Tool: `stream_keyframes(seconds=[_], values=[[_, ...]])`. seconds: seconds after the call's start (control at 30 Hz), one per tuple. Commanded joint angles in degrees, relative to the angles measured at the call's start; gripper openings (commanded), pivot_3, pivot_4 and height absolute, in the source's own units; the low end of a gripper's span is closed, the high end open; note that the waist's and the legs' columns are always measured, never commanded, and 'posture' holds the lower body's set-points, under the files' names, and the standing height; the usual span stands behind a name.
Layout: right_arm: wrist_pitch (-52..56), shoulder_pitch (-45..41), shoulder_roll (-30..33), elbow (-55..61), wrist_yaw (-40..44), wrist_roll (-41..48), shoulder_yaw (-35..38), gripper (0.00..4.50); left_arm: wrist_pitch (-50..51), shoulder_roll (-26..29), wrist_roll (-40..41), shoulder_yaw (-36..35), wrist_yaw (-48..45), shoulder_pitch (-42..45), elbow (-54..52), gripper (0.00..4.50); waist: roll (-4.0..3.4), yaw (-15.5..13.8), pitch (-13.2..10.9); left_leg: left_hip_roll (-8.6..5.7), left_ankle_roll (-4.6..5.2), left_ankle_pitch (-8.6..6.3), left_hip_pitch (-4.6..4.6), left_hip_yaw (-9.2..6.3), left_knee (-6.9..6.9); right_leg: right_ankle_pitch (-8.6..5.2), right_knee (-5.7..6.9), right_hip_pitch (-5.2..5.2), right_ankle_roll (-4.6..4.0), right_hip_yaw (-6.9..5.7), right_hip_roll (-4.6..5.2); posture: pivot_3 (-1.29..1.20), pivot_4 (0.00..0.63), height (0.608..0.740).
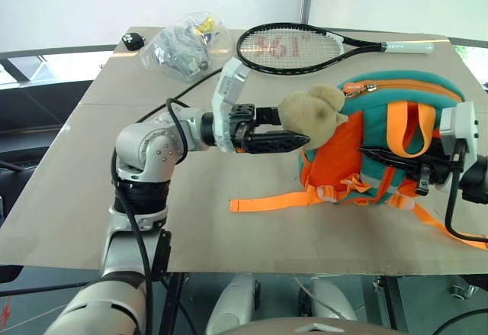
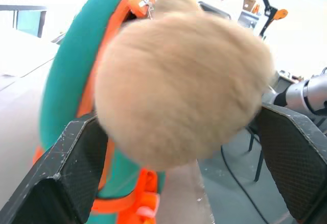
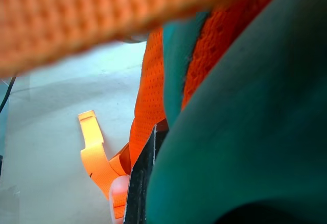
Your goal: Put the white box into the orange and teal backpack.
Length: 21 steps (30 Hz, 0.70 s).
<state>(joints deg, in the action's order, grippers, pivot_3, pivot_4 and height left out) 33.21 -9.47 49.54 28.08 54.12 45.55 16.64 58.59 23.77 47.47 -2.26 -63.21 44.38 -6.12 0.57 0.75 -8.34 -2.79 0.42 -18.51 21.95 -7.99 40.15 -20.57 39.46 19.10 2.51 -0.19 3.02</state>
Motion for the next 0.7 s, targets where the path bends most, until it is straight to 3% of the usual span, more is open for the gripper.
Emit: stream_keyframes(seconds=[0.03, 0.23, 0.37, 0.43, 0.53, 0.7], values=[[-0.7, -0.3, 0.2, 0.7, 0.5, 0.1, 0.5, 0.0, 3.3, -2.1, 5.4, -2.5, 4.6, 0.9, -2.6, 4.45, 0.0, 0.0, 0.0, 0.0, 0.0, 0.0, -0.01, 0.01, 0.0, 0.0, 0.0, -0.01, 0.0, 0.01, 0.0, 0.0, 0.15, 0.74], [-0.4, 0.4, 0.3, 1.4, 0.3, 0.1, 0.8, 0.0, 5.7, -4.8, 8.2, -3.5, 10.6, 1.9, -0.6, 4.45, 0.0, 0.0, 0.0, 0.0, 0.0, 0.0, -0.02, 0.05, 0.02, 0.0, -0.02, -0.06, 0.0, 0.02, 0.0, 0.0, 0.15, 0.74], [0.0, 0.7, -0.2, 1.9, -1.2, 0.5, 1.5, 0.0, 4.7, -4.1, 7.9, -2.5, 10.2, 0.9, -0.7, 3.17, 0.0, 0.0, 0.0, 0.0, 0.0, 0.0, -0.04, 0.06, 0.01, 0.0, -0.02, -0.07, 0.0, 0.03, 0.0, 0.0, 0.15, 0.74], [1.0, 0.1, -1.4, 1.8, -3.7, 2.3, 2.5, 0.0, 4.2, -4.0, 7.9, -3.2, 10.8, 0.9, 0.1, 2.1, 0.0, 0.0, 0.0, 0.01, 0.0, 0.0, -0.05, 0.06, 0.01, 0.0, -0.02, -0.07, 0.0, 0.03, 0.0, 0.0, 0.15, 0.74], [3.5, -3.1, -5.1, 0.5, -11.8, 6.0, 4.3, 0.0, 3.9, -2.9, 8.2, -5.3, 11.7, 0.3, 1.2, 1.1, 0.0, 0.0, 0.0, 0.01, 0.0, 0.0, -0.08, 0.06, 0.0, 0.0, -0.04, -0.09, 0.0, 0.04, 0.0, 0.0, 0.15, 0.74], [7.1, -7.2, -9.8, -1.2, -24.5, 8.2, 6.1, 0.0, 5.8, -2.0, 12.3, -11.3, 16.1, -2.0, 1.5, 0.54, -0.03, 0.2, 0.0, 0.04, -0.01, 0.0, -0.13, 0.09, -0.07, 0.0, -0.04, -0.06, 0.0, 0.09, 0.0, 0.0, 0.15, 0.74]])
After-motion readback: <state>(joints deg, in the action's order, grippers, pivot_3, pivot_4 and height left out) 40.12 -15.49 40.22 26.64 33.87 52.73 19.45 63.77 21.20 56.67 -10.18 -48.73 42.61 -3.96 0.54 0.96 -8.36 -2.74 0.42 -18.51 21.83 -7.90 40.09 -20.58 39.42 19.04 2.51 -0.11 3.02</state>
